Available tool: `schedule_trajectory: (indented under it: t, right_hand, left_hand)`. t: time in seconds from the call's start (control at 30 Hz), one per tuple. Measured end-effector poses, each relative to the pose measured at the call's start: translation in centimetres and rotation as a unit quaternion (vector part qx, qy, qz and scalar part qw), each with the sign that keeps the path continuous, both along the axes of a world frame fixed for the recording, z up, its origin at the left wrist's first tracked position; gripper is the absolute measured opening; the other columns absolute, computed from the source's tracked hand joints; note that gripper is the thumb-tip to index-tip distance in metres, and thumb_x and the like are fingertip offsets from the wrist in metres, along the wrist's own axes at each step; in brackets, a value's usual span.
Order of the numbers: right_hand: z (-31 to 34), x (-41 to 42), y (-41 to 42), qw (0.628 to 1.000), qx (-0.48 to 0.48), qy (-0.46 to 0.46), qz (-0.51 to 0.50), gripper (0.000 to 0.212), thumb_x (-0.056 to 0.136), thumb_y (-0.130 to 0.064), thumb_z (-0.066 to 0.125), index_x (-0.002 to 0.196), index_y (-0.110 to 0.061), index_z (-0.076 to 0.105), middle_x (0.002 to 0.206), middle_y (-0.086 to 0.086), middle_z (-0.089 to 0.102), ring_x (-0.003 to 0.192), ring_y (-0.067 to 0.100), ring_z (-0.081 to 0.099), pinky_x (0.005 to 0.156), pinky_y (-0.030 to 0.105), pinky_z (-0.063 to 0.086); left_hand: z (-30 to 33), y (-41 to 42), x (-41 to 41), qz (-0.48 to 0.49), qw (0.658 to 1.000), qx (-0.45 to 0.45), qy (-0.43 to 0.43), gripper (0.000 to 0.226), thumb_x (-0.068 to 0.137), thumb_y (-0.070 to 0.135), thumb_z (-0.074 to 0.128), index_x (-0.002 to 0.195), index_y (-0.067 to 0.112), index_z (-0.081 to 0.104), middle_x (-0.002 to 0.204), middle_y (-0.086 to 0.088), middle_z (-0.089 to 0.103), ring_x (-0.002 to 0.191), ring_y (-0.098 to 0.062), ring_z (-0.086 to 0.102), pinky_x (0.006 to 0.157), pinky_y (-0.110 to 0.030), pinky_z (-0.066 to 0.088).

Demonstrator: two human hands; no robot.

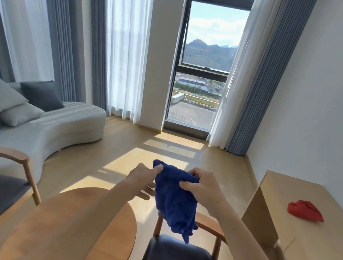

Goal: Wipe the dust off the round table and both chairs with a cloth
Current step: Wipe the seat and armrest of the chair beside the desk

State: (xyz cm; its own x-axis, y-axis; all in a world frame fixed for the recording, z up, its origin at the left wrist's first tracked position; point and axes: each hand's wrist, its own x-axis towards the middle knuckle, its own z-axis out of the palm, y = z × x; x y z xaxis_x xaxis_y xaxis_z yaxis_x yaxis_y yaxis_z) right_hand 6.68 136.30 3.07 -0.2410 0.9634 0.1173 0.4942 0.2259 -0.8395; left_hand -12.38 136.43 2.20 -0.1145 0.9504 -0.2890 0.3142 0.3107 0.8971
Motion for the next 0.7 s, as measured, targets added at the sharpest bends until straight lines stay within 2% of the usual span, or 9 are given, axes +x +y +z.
schedule_trajectory:
  t: [0.1,0.17,0.23,0.3,0.37,0.43,0.5,0.6,0.7]
  right_hand:
    - [-0.4,-2.1,-0.2,0.998,0.005,-0.058,-0.009,0.016,0.092,-0.014,0.062,0.106,-0.007,0.063,0.099,0.010,0.067,0.095,0.024,0.064,0.091,0.037,0.053]
    - [-0.7,-3.4,-0.7,0.997,0.007,-0.072,-0.012,0.018,0.090,-0.013,0.062,0.107,-0.006,0.065,0.100,0.011,0.068,0.096,0.024,0.064,0.092,0.036,0.053]
    - [-0.7,-4.4,-1.1,0.998,-0.004,-0.067,-0.002,0.021,0.090,-0.012,0.063,0.111,-0.007,0.064,0.104,0.011,0.068,0.099,0.024,0.064,0.094,0.037,0.052]
    - [-0.7,-5.0,-1.3,0.998,-0.029,-0.044,0.031,0.024,0.089,-0.011,0.064,0.113,-0.007,0.063,0.106,0.011,0.068,0.101,0.024,0.064,0.095,0.038,0.052]
    - [-0.6,-5.1,-1.6,0.994,-0.081,0.015,0.068,0.021,0.092,-0.011,0.060,0.113,-0.008,0.063,0.106,0.011,0.067,0.102,0.025,0.064,0.096,0.039,0.052]
    - [-0.6,-5.1,-1.7,0.978,-0.143,0.119,0.092,0.020,0.096,-0.012,0.053,0.114,-0.005,0.061,0.107,0.012,0.066,0.105,0.027,0.063,0.097,0.042,0.052]
    - [-0.4,-5.1,-1.6,0.969,-0.151,0.171,0.096,0.021,0.097,-0.014,0.052,0.113,-0.004,0.062,0.107,0.013,0.067,0.103,0.027,0.064,0.094,0.041,0.053]
    - [0.0,-5.6,-1.5,0.969,-0.140,0.181,0.096,0.025,0.095,-0.022,0.057,0.111,-0.005,0.066,0.104,0.014,0.069,0.098,0.026,0.068,0.087,0.036,0.057]
    - [0.0,-6.4,-1.5,0.982,-0.108,0.137,0.065,0.016,0.093,-0.015,0.062,0.107,-0.008,0.066,0.103,0.015,0.069,0.096,0.027,0.068,0.085,0.037,0.058]
  left_hand:
    - [0.2,-0.9,-0.1,-0.061,0.989,-0.063,-0.121,0.049,0.089,0.055,0.054,0.088,0.006,0.061,0.078,-0.011,0.066,0.075,-0.027,0.071,0.062,-0.037,0.059]
    - [0.4,-1.1,0.0,-0.087,0.986,-0.075,-0.117,0.050,0.087,0.054,0.058,0.096,0.005,0.065,0.088,-0.015,0.064,0.089,-0.034,0.069,0.064,-0.040,0.059]
    - [0.6,-1.2,-0.1,-0.085,0.989,-0.076,-0.097,0.047,0.085,0.047,0.063,0.106,0.005,0.065,0.093,-0.017,0.060,0.094,-0.037,0.068,0.070,-0.044,0.060]
    - [0.8,-1.4,-0.6,-0.059,0.990,-0.078,-0.104,0.042,0.084,0.038,0.066,0.109,0.003,0.063,0.087,-0.016,0.060,0.087,-0.036,0.068,0.071,-0.046,0.060]
    - [1.1,-1.5,-1.3,-0.036,0.989,-0.078,-0.119,0.039,0.083,0.031,0.066,0.108,0.001,0.062,0.083,-0.014,0.061,0.081,-0.033,0.068,0.068,-0.045,0.060]
    - [1.4,-1.5,-1.9,-0.036,0.989,-0.072,-0.126,0.035,0.084,0.024,0.064,0.109,-0.001,0.061,0.087,-0.016,0.066,0.082,-0.032,0.069,0.068,-0.044,0.060]
    - [1.9,-1.5,-2.4,-0.042,0.989,-0.060,-0.126,0.028,0.085,0.011,0.055,0.109,-0.002,0.059,0.094,-0.019,0.068,0.088,-0.033,0.069,0.074,-0.046,0.060]
    - [2.1,-1.5,-3.3,-0.038,0.990,-0.031,-0.131,0.031,0.081,-0.005,0.043,0.109,-0.002,0.056,0.103,-0.022,0.065,0.095,-0.036,0.066,0.078,-0.051,0.058]
    - [1.7,-1.3,-4.0,-0.053,0.992,0.009,-0.115,0.032,0.080,-0.010,0.039,0.105,0.000,0.056,0.105,-0.024,0.063,0.094,-0.036,0.066,0.071,-0.047,0.060]
